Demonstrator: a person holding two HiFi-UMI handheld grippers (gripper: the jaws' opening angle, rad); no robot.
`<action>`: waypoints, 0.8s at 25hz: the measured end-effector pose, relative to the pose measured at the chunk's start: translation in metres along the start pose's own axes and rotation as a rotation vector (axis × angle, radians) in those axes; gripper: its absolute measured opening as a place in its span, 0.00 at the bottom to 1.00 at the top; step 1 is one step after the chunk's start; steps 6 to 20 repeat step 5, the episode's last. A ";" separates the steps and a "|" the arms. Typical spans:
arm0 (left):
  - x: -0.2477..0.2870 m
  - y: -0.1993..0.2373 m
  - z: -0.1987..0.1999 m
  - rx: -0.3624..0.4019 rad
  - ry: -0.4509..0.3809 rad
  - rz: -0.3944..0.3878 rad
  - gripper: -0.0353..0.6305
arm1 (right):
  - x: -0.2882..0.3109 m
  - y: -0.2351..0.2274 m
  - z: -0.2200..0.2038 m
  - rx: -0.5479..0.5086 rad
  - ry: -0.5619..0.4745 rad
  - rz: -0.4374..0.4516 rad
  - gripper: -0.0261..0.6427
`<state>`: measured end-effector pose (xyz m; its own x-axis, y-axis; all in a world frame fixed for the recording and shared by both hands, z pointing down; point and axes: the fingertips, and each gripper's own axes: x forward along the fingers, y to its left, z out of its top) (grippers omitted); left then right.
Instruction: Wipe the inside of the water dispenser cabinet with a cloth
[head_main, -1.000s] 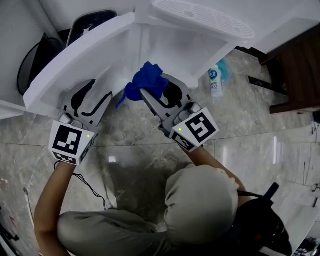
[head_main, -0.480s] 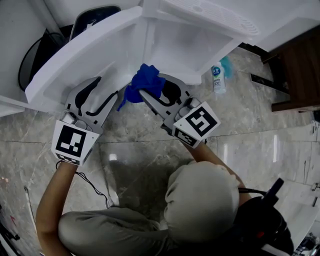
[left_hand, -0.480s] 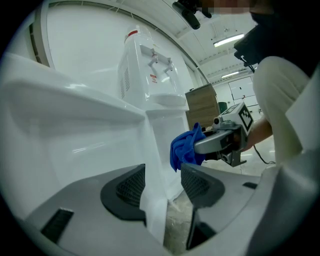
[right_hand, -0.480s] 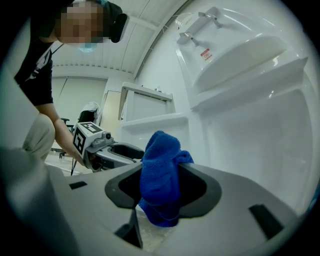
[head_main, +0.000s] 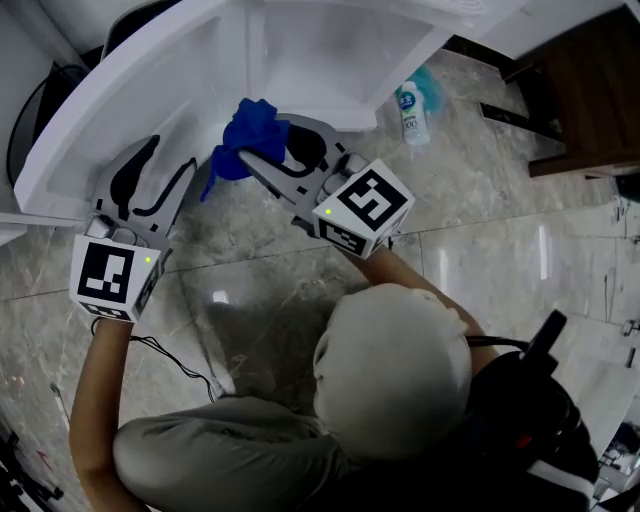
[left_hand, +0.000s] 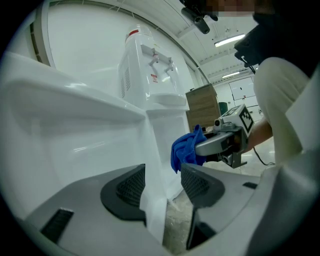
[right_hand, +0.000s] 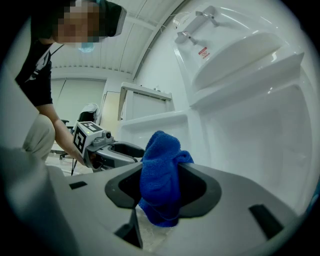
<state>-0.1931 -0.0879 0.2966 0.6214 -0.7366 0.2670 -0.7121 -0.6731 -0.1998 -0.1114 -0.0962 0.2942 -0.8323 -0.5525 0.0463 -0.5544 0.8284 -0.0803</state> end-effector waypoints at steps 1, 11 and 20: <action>0.000 -0.002 0.000 -0.001 -0.001 -0.001 0.40 | -0.001 0.001 0.000 0.002 0.000 0.000 0.28; 0.006 -0.010 -0.001 -0.023 -0.002 -0.008 0.40 | -0.011 -0.002 -0.004 -0.002 0.008 -0.012 0.28; 0.006 -0.010 -0.001 -0.023 -0.002 -0.008 0.40 | -0.011 -0.002 -0.004 -0.002 0.008 -0.012 0.28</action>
